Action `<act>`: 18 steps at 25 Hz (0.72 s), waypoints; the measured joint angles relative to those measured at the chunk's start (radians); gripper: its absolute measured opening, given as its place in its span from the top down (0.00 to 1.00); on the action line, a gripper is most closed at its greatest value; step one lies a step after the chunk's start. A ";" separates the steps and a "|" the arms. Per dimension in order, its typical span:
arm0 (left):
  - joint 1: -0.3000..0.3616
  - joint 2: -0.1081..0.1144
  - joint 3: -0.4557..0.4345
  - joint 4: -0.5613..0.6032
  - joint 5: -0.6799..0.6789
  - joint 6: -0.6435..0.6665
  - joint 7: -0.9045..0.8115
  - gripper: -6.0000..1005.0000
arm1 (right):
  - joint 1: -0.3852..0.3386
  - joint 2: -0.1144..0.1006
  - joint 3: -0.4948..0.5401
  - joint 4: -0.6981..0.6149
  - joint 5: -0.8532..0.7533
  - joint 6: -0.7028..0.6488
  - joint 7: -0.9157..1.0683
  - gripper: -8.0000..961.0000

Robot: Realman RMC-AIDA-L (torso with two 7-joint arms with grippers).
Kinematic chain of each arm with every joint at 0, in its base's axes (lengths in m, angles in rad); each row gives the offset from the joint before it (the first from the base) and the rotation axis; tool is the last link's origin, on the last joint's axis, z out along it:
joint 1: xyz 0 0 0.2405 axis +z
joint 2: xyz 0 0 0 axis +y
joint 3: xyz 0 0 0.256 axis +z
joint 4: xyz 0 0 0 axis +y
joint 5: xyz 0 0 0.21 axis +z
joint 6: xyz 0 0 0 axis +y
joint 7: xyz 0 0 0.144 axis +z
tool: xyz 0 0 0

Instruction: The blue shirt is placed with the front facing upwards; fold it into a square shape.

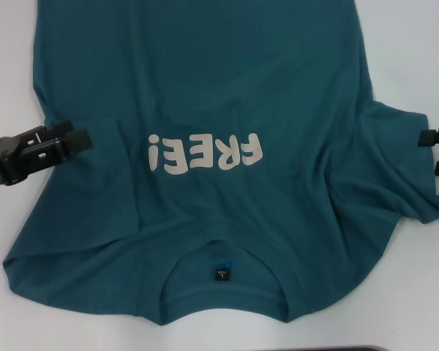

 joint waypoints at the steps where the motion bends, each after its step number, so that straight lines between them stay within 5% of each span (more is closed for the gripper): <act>1: 0.000 0.000 0.000 0.000 0.000 0.000 0.000 0.15 | 0.000 0.002 -0.002 0.001 0.000 0.002 0.000 0.05; 12: 0.006 -0.001 0.000 0.000 -0.002 0.000 0.000 0.15 | 0.014 0.018 -0.014 0.019 -0.001 0.015 -0.005 0.05; 18: 0.008 -0.001 0.000 0.000 -0.004 -0.001 0.000 0.15 | 0.006 0.001 -0.016 0.020 -0.001 0.000 -0.001 0.05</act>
